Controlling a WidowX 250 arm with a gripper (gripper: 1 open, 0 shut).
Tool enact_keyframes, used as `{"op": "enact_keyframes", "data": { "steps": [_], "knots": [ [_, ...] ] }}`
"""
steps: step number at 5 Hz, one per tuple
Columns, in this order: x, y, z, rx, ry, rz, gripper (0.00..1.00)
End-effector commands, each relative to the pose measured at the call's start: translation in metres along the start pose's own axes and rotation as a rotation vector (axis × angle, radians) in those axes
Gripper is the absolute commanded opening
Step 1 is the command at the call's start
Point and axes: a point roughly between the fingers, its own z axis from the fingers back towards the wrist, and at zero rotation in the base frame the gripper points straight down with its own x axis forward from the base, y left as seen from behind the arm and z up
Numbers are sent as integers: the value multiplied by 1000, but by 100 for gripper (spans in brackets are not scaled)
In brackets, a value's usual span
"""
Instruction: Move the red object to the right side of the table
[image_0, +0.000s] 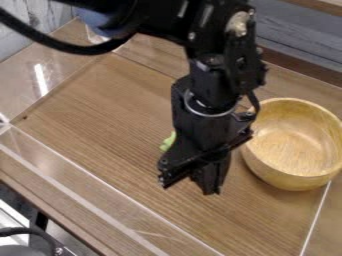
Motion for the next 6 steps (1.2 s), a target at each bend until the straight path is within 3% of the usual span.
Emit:
{"op": "enact_keyframes", "data": {
  "steps": [1,3,5,6],
  "knots": [
    [10,-3,2,-6,4,-71,100],
    [11,-3,-3,18,7,-38,100],
    [28,-1,2,20,13,43,100],
    [35,11,-1,23,10,63,0]
  ]
}}
